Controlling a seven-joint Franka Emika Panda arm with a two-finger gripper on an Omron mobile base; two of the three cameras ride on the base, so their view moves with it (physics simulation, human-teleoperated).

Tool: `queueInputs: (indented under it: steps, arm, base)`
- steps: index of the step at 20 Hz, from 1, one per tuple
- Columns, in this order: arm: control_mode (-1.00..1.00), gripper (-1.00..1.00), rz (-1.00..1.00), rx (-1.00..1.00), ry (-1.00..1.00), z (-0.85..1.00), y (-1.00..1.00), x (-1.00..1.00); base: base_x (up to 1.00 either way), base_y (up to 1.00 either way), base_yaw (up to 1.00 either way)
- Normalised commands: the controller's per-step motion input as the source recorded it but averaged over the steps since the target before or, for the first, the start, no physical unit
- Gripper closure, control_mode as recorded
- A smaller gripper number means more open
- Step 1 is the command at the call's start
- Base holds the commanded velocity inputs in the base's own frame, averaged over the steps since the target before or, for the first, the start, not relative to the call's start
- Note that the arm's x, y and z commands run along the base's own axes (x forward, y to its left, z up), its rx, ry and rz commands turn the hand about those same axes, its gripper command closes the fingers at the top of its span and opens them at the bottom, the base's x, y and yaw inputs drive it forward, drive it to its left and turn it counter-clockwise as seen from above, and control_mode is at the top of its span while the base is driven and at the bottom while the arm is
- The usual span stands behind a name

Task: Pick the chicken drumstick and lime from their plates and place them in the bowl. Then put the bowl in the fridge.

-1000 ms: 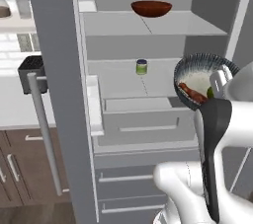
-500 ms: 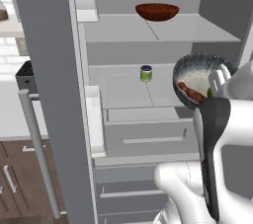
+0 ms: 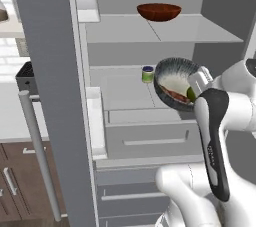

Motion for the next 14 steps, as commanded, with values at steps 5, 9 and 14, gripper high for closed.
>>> queueInputs:
  steps: [5,9,14]
  arm:
    - [-1.0,1.0,0.0,0.0,0.02,-0.37,0.59,0.84]
    - [-1.0,1.0,0.03,0.0,0.0,-0.47,0.38,0.91]
    - [-1.0,1.0,0.06,0.01,0.03,-0.43,0.1,0.82]
  base:
    - [0.0,0.0,0.0]
    - [0.0,0.0,0.0]
    - [0.0,0.0,0.0]
